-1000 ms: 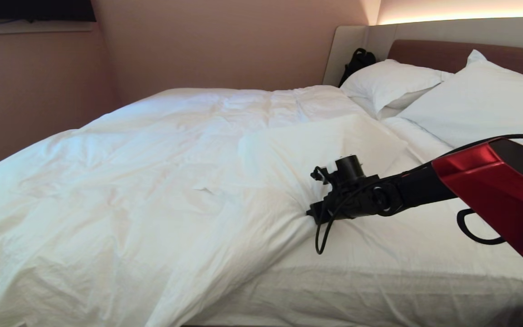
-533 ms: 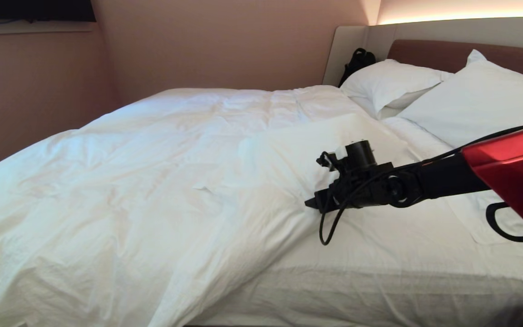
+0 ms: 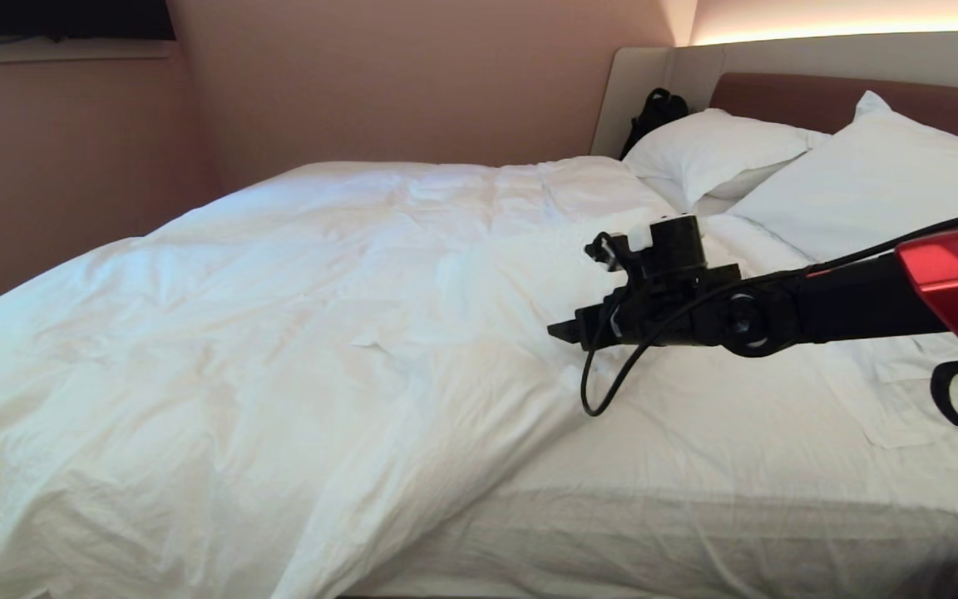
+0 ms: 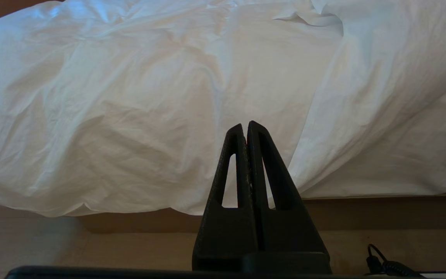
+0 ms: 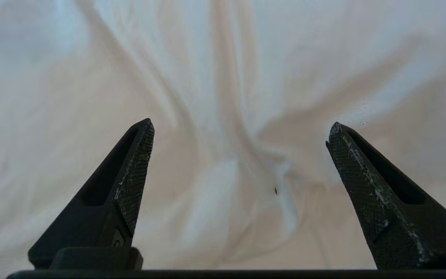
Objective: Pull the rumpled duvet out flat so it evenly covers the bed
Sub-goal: Flatten the corners of the folded blanket
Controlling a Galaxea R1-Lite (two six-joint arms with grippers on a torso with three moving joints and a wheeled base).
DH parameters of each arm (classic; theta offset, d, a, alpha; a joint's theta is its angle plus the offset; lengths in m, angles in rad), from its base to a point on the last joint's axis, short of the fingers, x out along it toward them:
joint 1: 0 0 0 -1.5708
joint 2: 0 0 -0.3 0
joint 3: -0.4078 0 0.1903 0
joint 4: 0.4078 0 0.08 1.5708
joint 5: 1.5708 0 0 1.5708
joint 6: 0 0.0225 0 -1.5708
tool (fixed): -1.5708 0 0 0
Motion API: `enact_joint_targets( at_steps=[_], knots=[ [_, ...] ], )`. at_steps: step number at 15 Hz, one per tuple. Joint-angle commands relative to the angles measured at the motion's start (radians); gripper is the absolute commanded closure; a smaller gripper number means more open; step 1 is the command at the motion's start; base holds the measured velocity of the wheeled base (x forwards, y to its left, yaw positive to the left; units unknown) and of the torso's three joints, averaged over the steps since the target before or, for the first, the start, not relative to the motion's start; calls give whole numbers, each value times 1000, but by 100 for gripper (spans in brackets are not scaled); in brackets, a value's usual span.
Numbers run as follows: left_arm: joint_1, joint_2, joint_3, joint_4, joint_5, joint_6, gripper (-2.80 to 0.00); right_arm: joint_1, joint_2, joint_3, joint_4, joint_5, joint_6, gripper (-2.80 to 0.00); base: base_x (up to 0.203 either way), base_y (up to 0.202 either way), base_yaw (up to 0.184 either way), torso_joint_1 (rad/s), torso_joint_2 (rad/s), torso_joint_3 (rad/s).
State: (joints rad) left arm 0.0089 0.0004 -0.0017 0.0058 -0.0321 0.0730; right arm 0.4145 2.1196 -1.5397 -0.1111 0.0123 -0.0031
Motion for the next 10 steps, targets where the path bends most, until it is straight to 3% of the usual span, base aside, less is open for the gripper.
enact_joint_targets(
  at_steps=[1,6,10],
  knots=[
    [0,0,0,0,0,1,0,5,86,-61,-153,0,-10,-280,0,0,0,0,0,0],
    [0,0,0,0,0,1,0,7,362,-308,-176,-39,-15,-280,0,0,0,0,0,0],
    [0,0,0,0,0,1,0,9,425,-354,-163,-59,-17,-280,0,0,0,0,0,0]
  ],
)
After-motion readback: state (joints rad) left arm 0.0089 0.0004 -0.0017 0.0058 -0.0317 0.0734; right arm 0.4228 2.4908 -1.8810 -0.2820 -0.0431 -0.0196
